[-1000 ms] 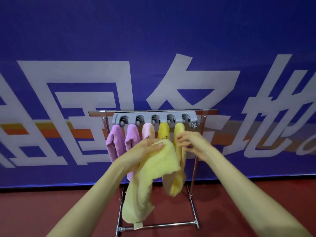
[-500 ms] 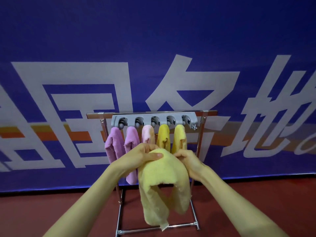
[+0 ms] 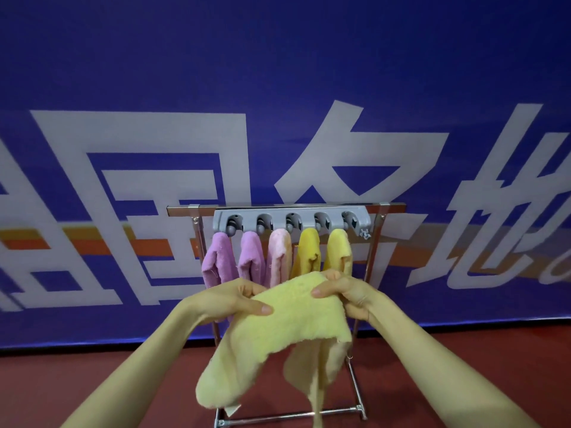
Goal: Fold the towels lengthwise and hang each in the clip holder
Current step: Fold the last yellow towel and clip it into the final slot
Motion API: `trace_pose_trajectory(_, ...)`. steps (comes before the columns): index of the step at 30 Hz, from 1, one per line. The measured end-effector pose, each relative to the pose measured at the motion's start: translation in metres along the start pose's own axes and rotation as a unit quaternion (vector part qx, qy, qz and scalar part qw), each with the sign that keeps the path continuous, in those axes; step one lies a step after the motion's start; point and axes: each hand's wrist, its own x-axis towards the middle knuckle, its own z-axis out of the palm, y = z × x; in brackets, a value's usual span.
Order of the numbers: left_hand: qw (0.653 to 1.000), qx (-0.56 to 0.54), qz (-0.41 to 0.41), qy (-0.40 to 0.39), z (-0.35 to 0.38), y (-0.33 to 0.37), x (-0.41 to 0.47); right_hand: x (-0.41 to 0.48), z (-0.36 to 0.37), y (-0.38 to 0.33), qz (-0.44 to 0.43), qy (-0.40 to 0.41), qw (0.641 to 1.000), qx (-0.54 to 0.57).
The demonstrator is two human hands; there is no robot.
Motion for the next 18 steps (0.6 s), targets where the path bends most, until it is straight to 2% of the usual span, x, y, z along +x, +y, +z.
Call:
trace_pose_trajectory(3,1.000,-0.015,0.000,0.008,-0.014,-0.011,-0.004,0.007,0.006,0.002,-0.040,0.008,0.998,0.041)
trace_pose_trajectory(7,0.996,-0.087,0.015,0.026,-0.020,-0.021,-0.008,0.018,0.014,0.000,-0.066,0.016,0.995,0.075)
trace_pose_trajectory(14,0.982,-0.187,0.022,0.016,0.005,-0.038,0.015,0.022,0.000,0.010,-0.099,0.011,0.989,0.110)
trace_pose_trajectory(18,0.974,-0.223,0.035,0.020,0.027,-0.039,0.042,0.009,-0.028,0.014,-0.104,0.040,0.987,0.113)
